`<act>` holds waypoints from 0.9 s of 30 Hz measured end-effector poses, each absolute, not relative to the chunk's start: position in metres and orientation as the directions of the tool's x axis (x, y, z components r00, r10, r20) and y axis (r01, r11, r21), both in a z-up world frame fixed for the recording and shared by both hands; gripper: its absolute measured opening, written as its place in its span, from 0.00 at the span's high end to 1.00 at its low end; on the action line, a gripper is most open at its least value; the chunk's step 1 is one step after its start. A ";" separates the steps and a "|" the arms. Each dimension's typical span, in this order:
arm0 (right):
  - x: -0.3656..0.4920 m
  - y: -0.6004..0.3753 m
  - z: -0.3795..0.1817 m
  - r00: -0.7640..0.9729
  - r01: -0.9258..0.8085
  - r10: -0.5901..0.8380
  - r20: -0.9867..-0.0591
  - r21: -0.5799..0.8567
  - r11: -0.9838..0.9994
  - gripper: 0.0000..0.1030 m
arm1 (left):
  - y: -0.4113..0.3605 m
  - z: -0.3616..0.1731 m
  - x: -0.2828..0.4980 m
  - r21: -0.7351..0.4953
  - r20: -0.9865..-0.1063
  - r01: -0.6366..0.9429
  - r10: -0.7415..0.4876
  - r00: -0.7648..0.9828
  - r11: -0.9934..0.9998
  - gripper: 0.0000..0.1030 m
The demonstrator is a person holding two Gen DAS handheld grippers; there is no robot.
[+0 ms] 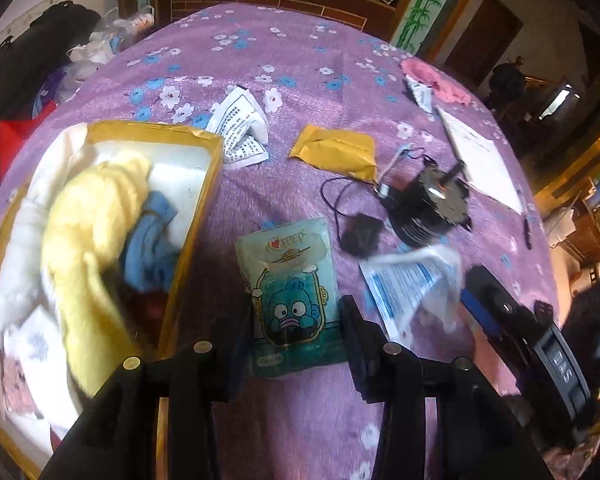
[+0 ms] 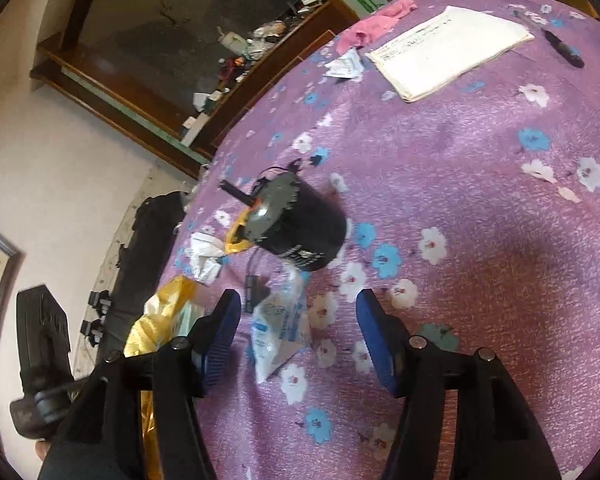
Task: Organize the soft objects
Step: 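Carry the teal packet and white sachet into the foam box and open both grippers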
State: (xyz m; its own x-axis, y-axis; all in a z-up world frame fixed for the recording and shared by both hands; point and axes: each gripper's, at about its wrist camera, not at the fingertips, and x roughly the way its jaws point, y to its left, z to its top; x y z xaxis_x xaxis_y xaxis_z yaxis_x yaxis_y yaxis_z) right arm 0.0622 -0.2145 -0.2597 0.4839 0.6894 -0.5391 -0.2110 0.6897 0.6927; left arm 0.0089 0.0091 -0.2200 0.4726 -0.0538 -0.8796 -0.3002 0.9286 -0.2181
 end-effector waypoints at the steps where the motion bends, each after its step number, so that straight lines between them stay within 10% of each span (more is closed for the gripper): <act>1: 0.062 -0.210 -0.259 0.471 -0.228 0.696 -0.542 0.688 0.689 0.43 | 0.007 -0.218 0.003 -0.220 -0.875 -0.298 -0.053 0.480 0.929 0.57; 6: 0.060 -0.185 -0.260 0.427 -0.278 0.671 -0.606 0.618 0.735 0.46 | 0.003 -0.219 -0.016 -0.249 -0.865 -0.285 -0.080 0.495 0.926 0.57; 8: 0.060 -0.179 -0.262 0.415 -0.283 0.657 -0.629 0.597 0.751 0.69 | 0.003 -0.219 -0.023 -0.253 -0.861 -0.285 -0.081 0.502 0.925 0.57; 11: 0.056 -0.178 -0.261 0.427 -0.290 0.646 -0.632 0.581 0.761 0.76 | 0.005 -0.217 -0.032 -0.268 -0.855 -0.288 -0.089 0.511 0.919 0.57; 27: 0.008 -0.185 -0.244 0.471 -0.338 0.727 -0.499 0.660 0.671 0.81 | 0.024 -0.189 -0.083 -0.362 -0.795 -0.299 -0.125 0.594 0.883 0.57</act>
State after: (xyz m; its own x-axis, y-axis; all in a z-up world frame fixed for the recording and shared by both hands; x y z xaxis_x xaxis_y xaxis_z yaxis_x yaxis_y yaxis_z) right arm 0.0077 -0.1850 -0.2445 0.4711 0.7273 -0.4991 -0.3379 0.6715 0.6595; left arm -0.0828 0.0237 -0.1887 0.5936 -0.1253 -0.7949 -0.2989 0.8828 -0.3624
